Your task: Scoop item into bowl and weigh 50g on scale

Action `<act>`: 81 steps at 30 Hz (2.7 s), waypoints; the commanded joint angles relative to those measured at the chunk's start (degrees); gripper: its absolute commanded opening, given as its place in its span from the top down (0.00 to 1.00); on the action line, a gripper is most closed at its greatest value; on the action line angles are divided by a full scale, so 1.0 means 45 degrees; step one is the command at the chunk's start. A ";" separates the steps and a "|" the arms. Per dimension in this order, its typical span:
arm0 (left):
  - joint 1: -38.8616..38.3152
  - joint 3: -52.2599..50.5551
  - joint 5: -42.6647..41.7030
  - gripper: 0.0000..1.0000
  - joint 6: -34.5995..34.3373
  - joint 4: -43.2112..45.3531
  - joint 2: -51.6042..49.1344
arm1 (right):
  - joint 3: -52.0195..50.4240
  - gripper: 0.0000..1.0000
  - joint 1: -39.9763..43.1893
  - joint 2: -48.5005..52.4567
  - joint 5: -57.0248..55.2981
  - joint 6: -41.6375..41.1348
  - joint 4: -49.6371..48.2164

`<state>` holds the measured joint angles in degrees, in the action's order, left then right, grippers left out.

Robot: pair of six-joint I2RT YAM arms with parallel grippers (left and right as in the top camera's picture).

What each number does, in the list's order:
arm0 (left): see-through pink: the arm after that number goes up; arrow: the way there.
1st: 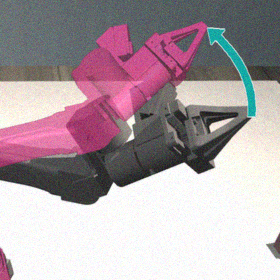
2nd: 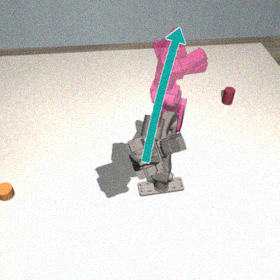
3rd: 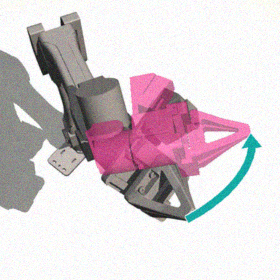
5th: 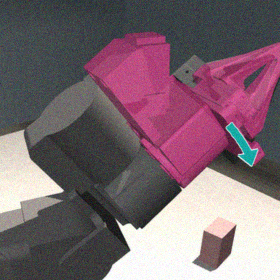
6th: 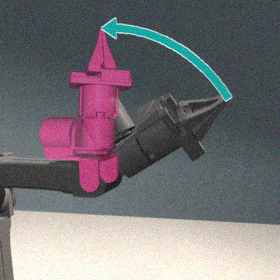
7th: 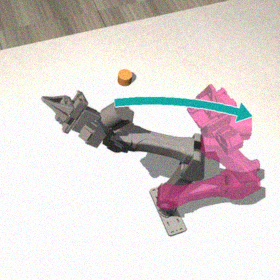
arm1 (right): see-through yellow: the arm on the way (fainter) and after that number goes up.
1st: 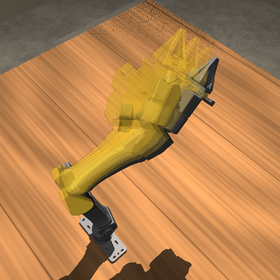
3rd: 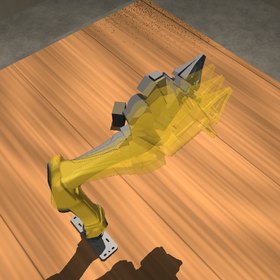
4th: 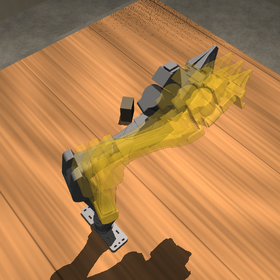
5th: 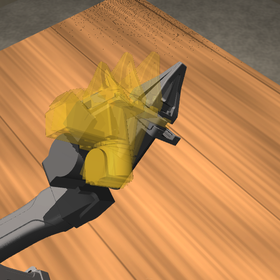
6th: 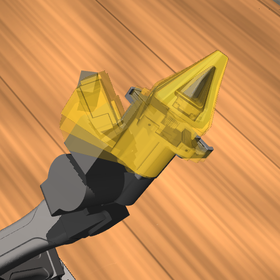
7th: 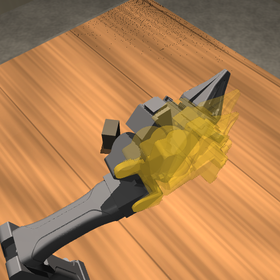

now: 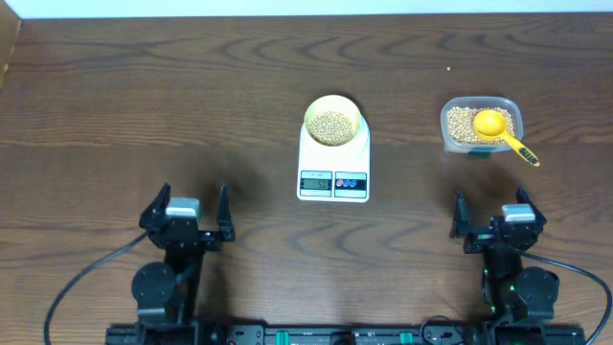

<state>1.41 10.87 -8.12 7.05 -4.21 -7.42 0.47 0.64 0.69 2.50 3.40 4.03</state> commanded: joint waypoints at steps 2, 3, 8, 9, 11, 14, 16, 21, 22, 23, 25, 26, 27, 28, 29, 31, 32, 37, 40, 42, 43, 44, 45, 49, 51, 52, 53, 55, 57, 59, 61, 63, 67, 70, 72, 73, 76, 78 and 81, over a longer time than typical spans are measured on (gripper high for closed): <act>0.0063 -0.0981 0.0350 0.05 -0.0155 0.0097 0.1608 | -0.0034 0.01 -0.0092 -0.0087 -0.0146 0.0112 0.0034; 0.0063 -0.1141 0.0364 0.05 -0.0151 0.0223 0.1637 | -0.0034 0.01 -0.0092 -0.0087 -0.0146 0.0112 0.0034; 0.0063 -0.1617 0.0403 0.05 -0.0155 0.0330 0.1632 | -0.0034 0.01 -0.0092 -0.0087 -0.0146 0.0117 0.0034; 0.0063 -0.1778 0.0491 0.05 -0.0155 0.0345 0.1632 | -0.0034 0.01 -0.0092 -0.0087 -0.0146 0.0112 0.0034; 0.0063 -0.2147 0.0505 0.05 -0.0155 0.0520 0.1632 | -0.0034 0.01 -0.0092 -0.0087 -0.0146 0.0112 0.0034; 0.0044 -0.2365 0.0486 0.05 -0.0160 0.0427 0.1632 | -0.0034 0.01 -0.0092 -0.0087 -0.0146 0.0112 0.0034; 0.0039 -0.2365 0.0486 0.05 -0.0165 0.0170 0.1632 | -0.0034 0.01 -0.0092 -0.0087 -0.0146 0.0112 0.0034; 0.0044 -0.2365 0.0724 0.05 -0.0160 0.0097 0.1545 | -0.0034 0.01 -0.0092 -0.0087 -0.0146 0.0117 0.0034; 0.0039 -0.2365 0.0719 0.05 -0.0160 0.0107 0.1399 | -0.0034 0.01 -0.0092 -0.0087 -0.0146 0.0112 0.0034; 0.0039 -0.2365 0.0719 0.05 -0.0160 0.0107 0.1331 | -0.0034 0.01 -0.0092 -0.0087 -0.0146 0.0112 0.0034; 0.0039 -0.2365 0.0719 0.05 -0.0160 0.0107 0.1171 | -0.0034 0.01 -0.0092 -0.0087 -0.0146 0.0112 0.0034; 0.0039 -0.2365 0.0719 0.05 -0.0160 0.0107 0.1103 | -0.0034 0.01 -0.0092 -0.0087 -0.0146 0.0112 0.0034; 0.0039 -0.2365 0.0719 0.04 -0.0160 0.0107 0.1044 | -0.0034 0.01 -0.0092 -0.0087 -0.0146 0.0112 0.0034; 0.0039 -0.2365 0.0719 0.05 -0.0160 0.0107 0.0986 | -0.0034 0.01 -0.0092 -0.0087 -0.0146 0.0112 0.0034; 0.0039 -0.2365 0.0719 0.05 -0.0160 0.0107 0.0933 | -0.0034 0.01 -0.0092 -0.0087 -0.0146 0.0112 0.0034; 0.0039 -0.2365 0.0724 0.05 -0.0160 0.0107 0.0845 | -0.0034 0.01 -0.0092 -0.0087 -0.0146 0.0112 0.0034; 0.0039 -0.2365 0.0719 0.05 -0.0160 0.0107 0.0806 | -0.0034 0.01 -0.0092 -0.0087 -0.0146 0.0112 0.0034; 0.0039 -0.2365 0.0719 0.05 -0.0160 0.0112 0.0617 | -0.0034 0.01 -0.0092 -0.0087 -0.0146 0.0112 0.0034; 0.0039 -0.2365 0.0719 0.05 -0.0160 0.0107 0.0476 | -0.0034 0.01 -0.0092 -0.0087 -0.0146 0.0112 0.0034; 0.0039 -0.2365 0.0719 0.05 -0.0160 0.0112 0.0364 | -0.0034 0.01 -0.0092 -0.0087 -0.0146 0.0112 0.0034; 0.0039 -0.2365 0.0719 0.05 -0.0160 0.0107 0.0311 | -0.0034 0.01 -0.0092 -0.0087 -0.0146 0.0112 0.0034; 0.0039 -0.2365 0.0719 0.04 -0.0160 0.0107 0.0253 | -0.0034 0.01 -0.0092 -0.0087 -0.0146 0.0112 0.0034; 0.0039 -0.2365 0.0719 0.05 -0.0160 0.0107 0.0219 | -0.0034 0.01 -0.0092 -0.0087 -0.0146 0.0112 0.0034; 0.0039 -0.2365 0.0719 0.05 -0.0160 0.0112 0.0165 | -0.0034 0.01 -0.0092 -0.0087 -0.0146 0.0112 0.0034; 0.0039 -0.2365 0.0719 0.04 -0.0160 0.0107 0.0165 | -0.0034 0.01 -0.0092 -0.0087 -0.0146 0.0112 0.0034; 0.0039 -0.2365 0.0719 0.05 -0.0160 0.0107 0.0165 | -0.0034 0.01 -0.0092 -0.0087 -0.0146 0.0112 0.0034; 0.0039 -0.2365 0.0719 0.05 -0.0160 0.0112 0.0165 | -0.0034 0.01 -0.0092 -0.0087 -0.0146 0.0112 0.0034; 0.0039 -0.2365 0.0719 0.04 -0.0160 0.0112 0.0165 | -0.0034 0.01 -0.0092 -0.0087 -0.0146 0.0112 0.0034; 0.0039 -0.2365 0.0719 0.05 -0.0160 0.0107 0.0165 | -0.0034 0.01 -0.0092 -0.0087 -0.0146 0.0117 0.0034; 0.0039 -0.2365 0.0719 0.05 -0.0160 0.0107 0.0165 | -0.0034 0.01 -0.0092 -0.0087 -0.0146 0.0112 0.0034; 0.0039 -0.2365 0.0719 0.05 -0.0160 0.0107 0.0165 | -0.0034 0.01 -0.0092 -0.0087 -0.0146 0.0112 0.0034; 0.0039 -0.2365 0.0719 0.05 -0.0160 0.0112 0.0165 | -0.0034 0.01 -0.0092 -0.0087 -0.0146 0.0112 0.0034; 0.0039 -0.2365 0.0719 0.04 -0.0160 0.0107 0.0165 | -0.0034 0.01 -0.0092 -0.0087 -0.0146 0.0112 0.0034; 0.0039 -0.2365 0.0719 0.05 -0.0160 0.0141 0.0170 | -0.0034 0.01 -0.0092 -0.0087 -0.0146 0.0112 0.0034; 0.0039 -0.2365 0.0719 0.05 -0.0160 0.0146 0.0170 | -0.0034 0.01 -0.0092 -0.0087 -0.0146 0.0112 0.0034; 0.0039 -0.2365 0.0719 0.05 -0.0160 0.0160 0.0170 | -0.0034 0.01 -0.0092 -0.0087 -0.0146 0.0117 0.0034; 0.0039 -0.2365 0.0719 0.05 -0.0160 0.0389 0.0170 | -0.0034 0.01 -0.0092 -0.0087 -0.0146 0.0112 0.0034; 0.0039 -0.2365 0.0719 0.05 -0.0160 0.0714 0.0170 | -0.0034 0.01 -0.0092 -0.0087 -0.0146 0.0117 0.0034; 0.0039 -0.2365 0.0719 0.05 -0.0160 0.1054 0.0170 | -0.0034 0.01 -0.0092 -0.0087 -0.0146 0.0117 0.0034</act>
<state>1.41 1.06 -5.58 7.05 -0.14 -6.66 0.45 0.64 0.64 2.46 3.42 4.01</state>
